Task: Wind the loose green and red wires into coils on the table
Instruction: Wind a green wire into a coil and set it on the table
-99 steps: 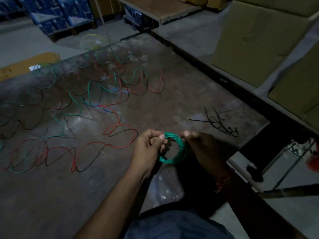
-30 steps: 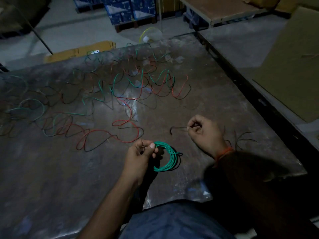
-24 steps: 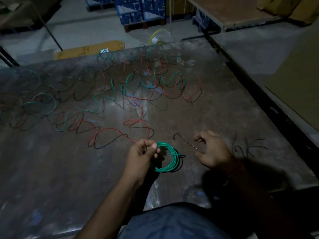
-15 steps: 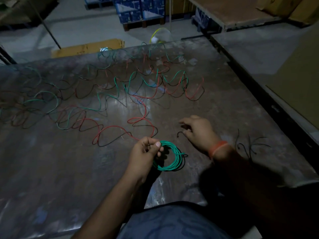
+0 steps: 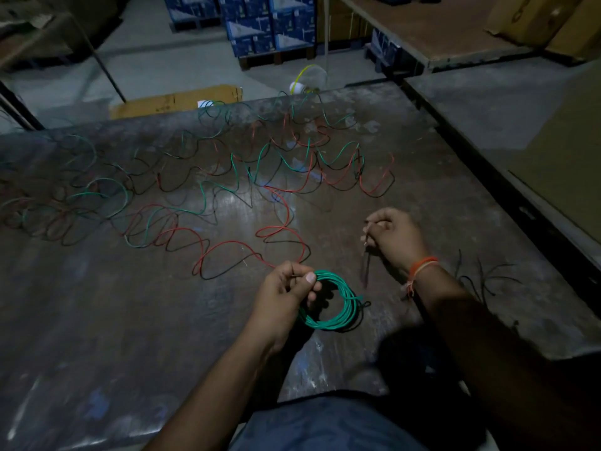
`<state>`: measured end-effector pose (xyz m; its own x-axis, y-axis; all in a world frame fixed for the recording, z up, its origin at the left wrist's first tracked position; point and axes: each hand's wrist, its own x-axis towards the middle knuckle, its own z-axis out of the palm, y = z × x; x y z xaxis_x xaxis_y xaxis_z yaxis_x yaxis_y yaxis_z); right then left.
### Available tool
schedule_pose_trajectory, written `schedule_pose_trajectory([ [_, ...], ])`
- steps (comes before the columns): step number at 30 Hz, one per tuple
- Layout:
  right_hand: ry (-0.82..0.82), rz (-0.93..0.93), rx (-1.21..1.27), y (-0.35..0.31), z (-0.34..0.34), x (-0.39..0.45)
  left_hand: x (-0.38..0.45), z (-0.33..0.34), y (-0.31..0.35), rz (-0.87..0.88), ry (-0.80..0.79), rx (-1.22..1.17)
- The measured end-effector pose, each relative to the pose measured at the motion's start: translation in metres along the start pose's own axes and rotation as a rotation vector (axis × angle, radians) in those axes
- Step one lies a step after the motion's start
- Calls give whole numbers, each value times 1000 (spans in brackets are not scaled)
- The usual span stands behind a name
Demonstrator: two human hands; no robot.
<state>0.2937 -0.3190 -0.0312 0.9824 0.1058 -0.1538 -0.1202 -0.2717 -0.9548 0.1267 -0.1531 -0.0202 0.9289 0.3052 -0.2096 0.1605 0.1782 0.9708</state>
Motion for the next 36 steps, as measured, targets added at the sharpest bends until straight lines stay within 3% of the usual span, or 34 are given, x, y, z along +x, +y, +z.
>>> schedule_pose_trajectory([
  [2, -21, 106, 231, -1, 3, -7, -2, 2, 3, -16, -39, -63],
  [7, -181, 282, 430, -6, 14, -31, -5, 6, 6, 10, -90, -92],
  [10, -299, 329, 417, -4, 15, -41, -6, 5, 5, 22, -93, -66],
  [17, -280, 354, 440, -7, 14, -52, -10, 2, -1, 32, -89, 13],
  [23, -403, 383, 361, -6, 20, -63, -8, 1, -8, 66, -43, 120],
  [27, -379, 374, 186, -7, 19, -69, -10, 5, -10, 60, -2, 123],
  [31, -370, 345, 187, -8, 21, -74, -10, 9, -6, 34, 32, 37],
  [36, -375, 244, 170, -3, 27, -74, -10, 11, -3, 82, 66, 93],
])
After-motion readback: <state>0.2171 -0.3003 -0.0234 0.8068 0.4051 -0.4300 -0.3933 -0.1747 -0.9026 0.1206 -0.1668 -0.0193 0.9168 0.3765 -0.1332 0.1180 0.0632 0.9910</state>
